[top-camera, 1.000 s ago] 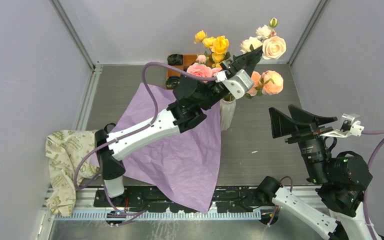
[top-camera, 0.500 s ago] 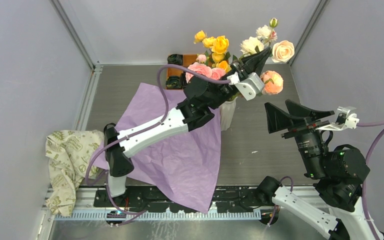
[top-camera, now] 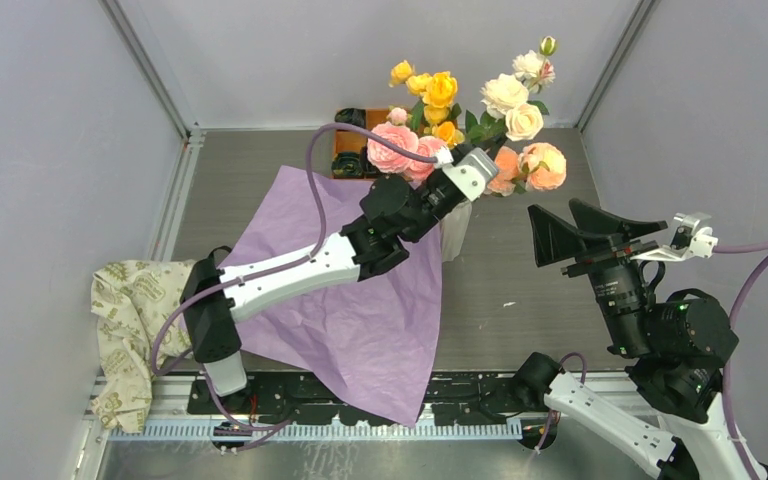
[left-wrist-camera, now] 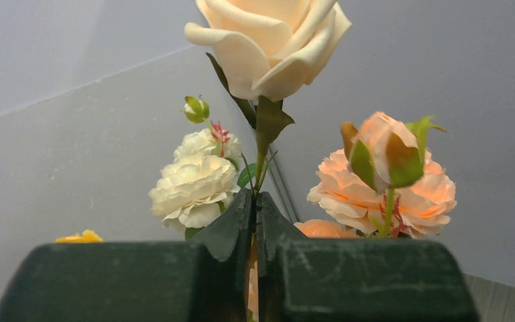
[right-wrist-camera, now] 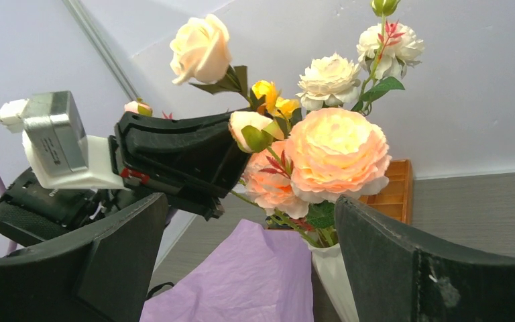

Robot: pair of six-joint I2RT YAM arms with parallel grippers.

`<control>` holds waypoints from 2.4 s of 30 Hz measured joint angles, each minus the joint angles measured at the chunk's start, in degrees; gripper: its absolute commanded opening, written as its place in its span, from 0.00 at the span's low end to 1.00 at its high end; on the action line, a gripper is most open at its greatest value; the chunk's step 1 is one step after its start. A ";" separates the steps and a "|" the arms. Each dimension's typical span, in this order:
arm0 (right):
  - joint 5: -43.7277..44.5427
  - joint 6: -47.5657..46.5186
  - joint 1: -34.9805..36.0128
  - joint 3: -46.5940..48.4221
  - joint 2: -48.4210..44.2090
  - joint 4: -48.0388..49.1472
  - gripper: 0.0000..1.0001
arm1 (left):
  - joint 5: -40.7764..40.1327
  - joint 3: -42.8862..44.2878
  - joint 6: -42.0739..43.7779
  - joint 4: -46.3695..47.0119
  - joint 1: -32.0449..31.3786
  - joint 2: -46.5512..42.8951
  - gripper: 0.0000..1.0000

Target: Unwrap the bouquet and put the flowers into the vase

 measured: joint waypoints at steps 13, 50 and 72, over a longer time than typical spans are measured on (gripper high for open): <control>-0.98 1.33 -0.02 -1.92 -2.16 0.59 0.99 | -11.50 -0.42 -8.83 -2.40 0.37 -4.37 0.04; -0.94 2.36 -0.02 -3.26 -5.27 -0.26 0.99 | -34.03 2.19 -24.04 -16.70 1.01 3.52 0.33; 0.26 4.79 -0.02 -3.37 -4.85 -0.46 0.99 | -35.45 -4.83 -28.44 -25.27 -3.69 -7.34 0.40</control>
